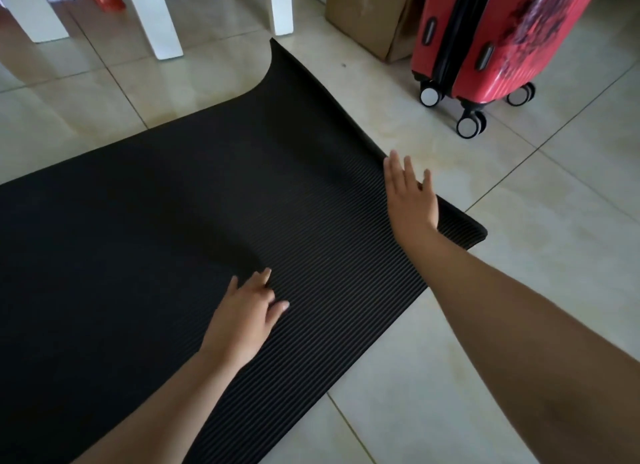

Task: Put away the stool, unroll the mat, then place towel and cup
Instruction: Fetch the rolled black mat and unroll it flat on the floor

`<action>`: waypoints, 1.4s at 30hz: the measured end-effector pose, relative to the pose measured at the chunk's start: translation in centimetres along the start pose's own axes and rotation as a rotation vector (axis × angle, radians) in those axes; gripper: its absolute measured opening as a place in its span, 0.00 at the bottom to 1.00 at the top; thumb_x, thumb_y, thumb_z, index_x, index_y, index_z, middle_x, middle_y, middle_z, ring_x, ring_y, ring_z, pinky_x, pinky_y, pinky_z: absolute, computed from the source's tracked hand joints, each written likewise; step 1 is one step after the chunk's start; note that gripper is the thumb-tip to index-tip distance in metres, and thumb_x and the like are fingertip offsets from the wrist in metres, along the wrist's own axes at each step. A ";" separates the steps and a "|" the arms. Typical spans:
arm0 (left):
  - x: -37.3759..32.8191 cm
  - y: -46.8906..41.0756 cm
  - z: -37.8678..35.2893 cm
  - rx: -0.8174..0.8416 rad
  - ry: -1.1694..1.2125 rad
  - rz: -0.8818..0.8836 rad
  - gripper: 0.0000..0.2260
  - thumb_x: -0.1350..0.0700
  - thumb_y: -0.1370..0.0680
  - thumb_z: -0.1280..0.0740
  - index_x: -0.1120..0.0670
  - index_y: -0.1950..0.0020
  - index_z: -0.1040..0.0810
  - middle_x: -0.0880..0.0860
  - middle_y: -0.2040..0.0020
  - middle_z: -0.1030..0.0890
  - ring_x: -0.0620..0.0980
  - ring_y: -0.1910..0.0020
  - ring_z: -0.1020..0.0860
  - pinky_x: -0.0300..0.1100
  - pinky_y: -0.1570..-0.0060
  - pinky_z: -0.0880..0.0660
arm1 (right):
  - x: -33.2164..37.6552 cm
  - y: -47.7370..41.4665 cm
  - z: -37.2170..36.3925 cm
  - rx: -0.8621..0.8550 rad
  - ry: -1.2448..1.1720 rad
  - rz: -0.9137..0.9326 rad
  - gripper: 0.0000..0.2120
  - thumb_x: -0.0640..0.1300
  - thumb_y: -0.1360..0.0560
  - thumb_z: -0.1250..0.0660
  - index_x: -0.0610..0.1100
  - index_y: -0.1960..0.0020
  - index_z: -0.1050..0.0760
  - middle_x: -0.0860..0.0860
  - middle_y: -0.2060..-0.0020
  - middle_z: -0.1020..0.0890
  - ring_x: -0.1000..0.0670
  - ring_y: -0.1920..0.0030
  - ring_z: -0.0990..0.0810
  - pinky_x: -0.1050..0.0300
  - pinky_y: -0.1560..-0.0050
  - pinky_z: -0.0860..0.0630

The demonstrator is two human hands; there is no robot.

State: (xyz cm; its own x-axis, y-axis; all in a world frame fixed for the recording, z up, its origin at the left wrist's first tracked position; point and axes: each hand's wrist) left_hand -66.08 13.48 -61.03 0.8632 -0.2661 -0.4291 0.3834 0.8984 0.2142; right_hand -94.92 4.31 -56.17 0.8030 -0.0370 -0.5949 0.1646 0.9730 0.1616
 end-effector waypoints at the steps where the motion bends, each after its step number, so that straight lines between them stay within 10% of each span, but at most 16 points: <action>1: 0.2 -1.1 -0.1 -0.121 0.089 0.014 0.12 0.49 0.22 0.36 0.55 0.46 0.22 0.57 0.41 0.19 0.55 0.43 0.20 0.52 0.37 0.27 | 0.4 0.0 -0.3 0.021 0.000 0.004 0.46 0.43 0.23 0.37 0.35 0.26 0.72 0.40 0.25 0.69 0.40 0.23 0.62 0.42 0.24 0.49; 3: 0.3 -3.2 -0.9 -0.277 0.168 0.041 0.14 0.50 0.24 0.33 0.56 0.41 0.25 0.54 0.48 0.19 0.53 0.50 0.19 0.49 0.48 0.21 | 0.5 -0.6 -0.7 0.055 0.041 0.007 0.43 0.43 0.23 0.38 0.35 0.25 0.68 0.39 0.26 0.70 0.40 0.23 0.64 0.40 0.24 0.52; 7: -0.1 -6.3 -3.8 -0.229 -0.122 -0.011 0.23 0.43 0.20 0.45 0.48 0.26 0.33 0.58 0.26 0.33 0.60 0.26 0.36 0.61 0.27 0.45 | -1.7 -2.2 -1.5 -0.054 0.043 0.006 0.37 0.43 0.21 0.45 0.33 0.25 0.67 0.37 0.26 0.71 0.39 0.24 0.65 0.40 0.24 0.59; 12: -0.4 -6.8 -4.4 -0.217 -0.181 0.013 0.22 0.43 0.21 0.47 0.47 0.29 0.30 0.58 0.26 0.33 0.58 0.26 0.37 0.62 0.27 0.47 | -2.7 -4.1 -3.4 -0.220 0.022 0.158 0.35 0.37 0.22 0.50 0.32 0.26 0.70 0.38 0.25 0.67 0.41 0.23 0.63 0.44 0.24 0.58; 21: -0.2 -7.2 -4.3 -0.188 -0.131 0.021 0.22 0.42 0.22 0.47 0.46 0.30 0.29 0.57 0.26 0.33 0.57 0.26 0.37 0.64 0.28 0.44 | -3.1 -10.2 -3.4 0.463 -0.680 0.016 0.31 0.54 0.17 0.55 0.41 0.22 0.64 0.44 0.23 0.64 0.44 0.22 0.60 0.42 0.24 0.51; 26: 0.0 -7.3 -4.5 -0.198 -0.168 0.013 0.22 0.42 0.22 0.47 0.46 0.30 0.29 0.57 0.26 0.34 0.58 0.25 0.37 0.64 0.28 0.45 | -1.5 -11.5 -2.9 0.571 -0.840 -0.018 0.36 0.64 0.21 0.55 0.45 0.22 0.62 0.44 0.22 0.61 0.40 0.22 0.59 0.40 0.24 0.51; 42: 0.2 -7.8 -4.5 -0.225 -0.163 0.032 0.22 0.41 0.21 0.48 0.43 0.29 0.31 0.56 0.24 0.35 0.56 0.24 0.40 0.61 0.26 0.49 | 3.5 0.1 -1.6 0.091 -0.865 -0.023 0.26 0.49 0.18 0.48 0.41 0.23 0.48 0.46 0.22 0.45 0.45 0.24 0.44 0.50 0.25 0.45</action>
State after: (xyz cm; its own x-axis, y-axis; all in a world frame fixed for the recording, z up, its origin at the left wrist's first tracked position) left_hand -70.33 7.99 -66.75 0.9221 -0.2725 -0.2748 0.2881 0.9574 0.0174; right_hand -93.01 4.65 -59.52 0.9461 -0.2527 0.2026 0.2020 0.9493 0.2410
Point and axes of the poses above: each hand's wrist, its own y-axis away from the middle knuckle, its own z-axis out of the back of the hand, x = y × z
